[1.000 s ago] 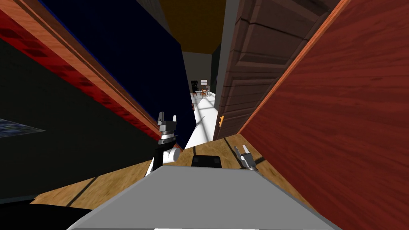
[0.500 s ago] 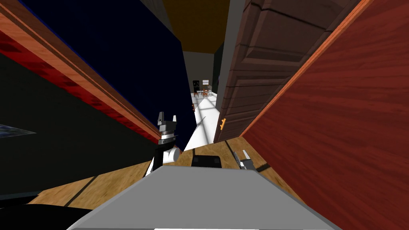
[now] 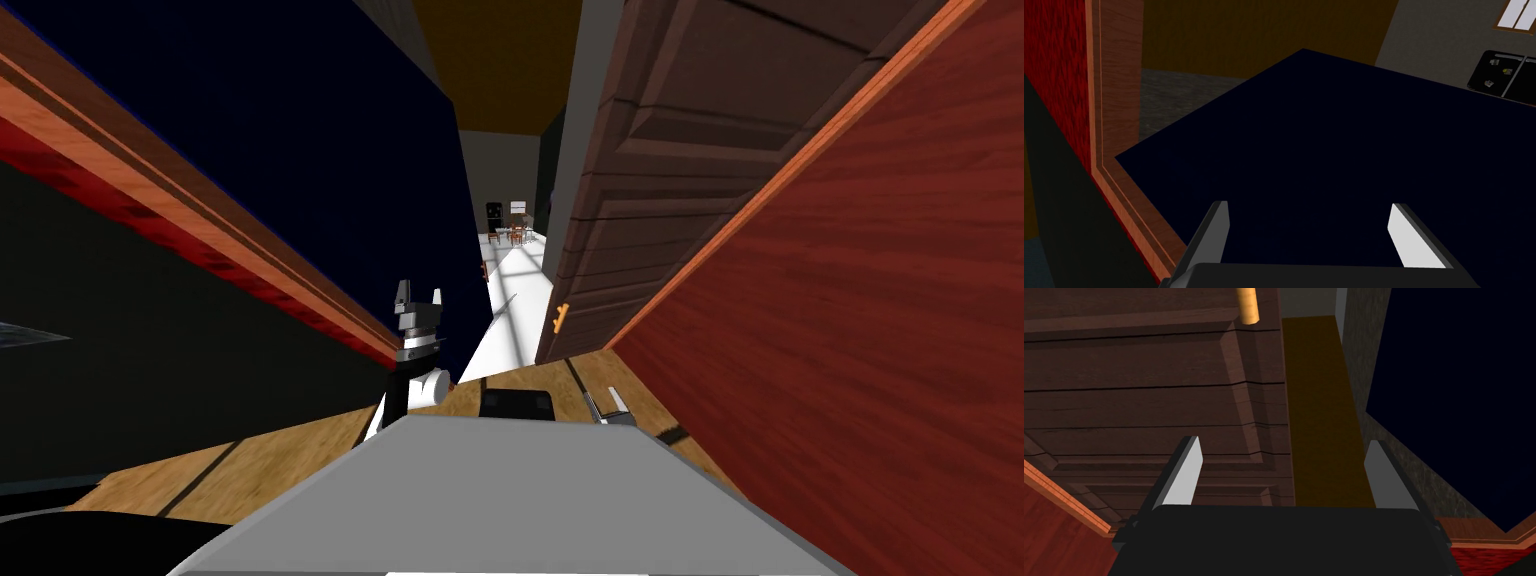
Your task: Push the door open
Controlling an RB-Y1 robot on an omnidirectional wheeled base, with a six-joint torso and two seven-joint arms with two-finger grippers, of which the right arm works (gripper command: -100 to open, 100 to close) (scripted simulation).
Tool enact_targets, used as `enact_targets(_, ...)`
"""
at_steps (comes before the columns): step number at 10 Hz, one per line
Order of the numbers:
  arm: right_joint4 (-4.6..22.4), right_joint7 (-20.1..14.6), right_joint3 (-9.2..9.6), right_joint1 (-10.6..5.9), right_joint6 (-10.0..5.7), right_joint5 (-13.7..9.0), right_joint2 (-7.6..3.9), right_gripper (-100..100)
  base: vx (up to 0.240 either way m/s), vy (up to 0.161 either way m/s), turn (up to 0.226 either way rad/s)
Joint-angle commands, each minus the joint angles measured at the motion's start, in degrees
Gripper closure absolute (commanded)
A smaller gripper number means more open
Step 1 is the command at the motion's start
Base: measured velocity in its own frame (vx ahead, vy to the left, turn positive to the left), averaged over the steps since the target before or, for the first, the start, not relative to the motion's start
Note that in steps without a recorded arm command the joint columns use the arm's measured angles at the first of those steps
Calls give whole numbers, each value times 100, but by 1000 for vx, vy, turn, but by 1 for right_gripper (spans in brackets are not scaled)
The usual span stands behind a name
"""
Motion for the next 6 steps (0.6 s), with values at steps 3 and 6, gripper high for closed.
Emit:
enact_targets(3,330,339,-60,83,-250,137,79,-100,110,-41,47)
enact_targets(6,624,616,-117,145,-457,253,152,-100,122,-36,51)
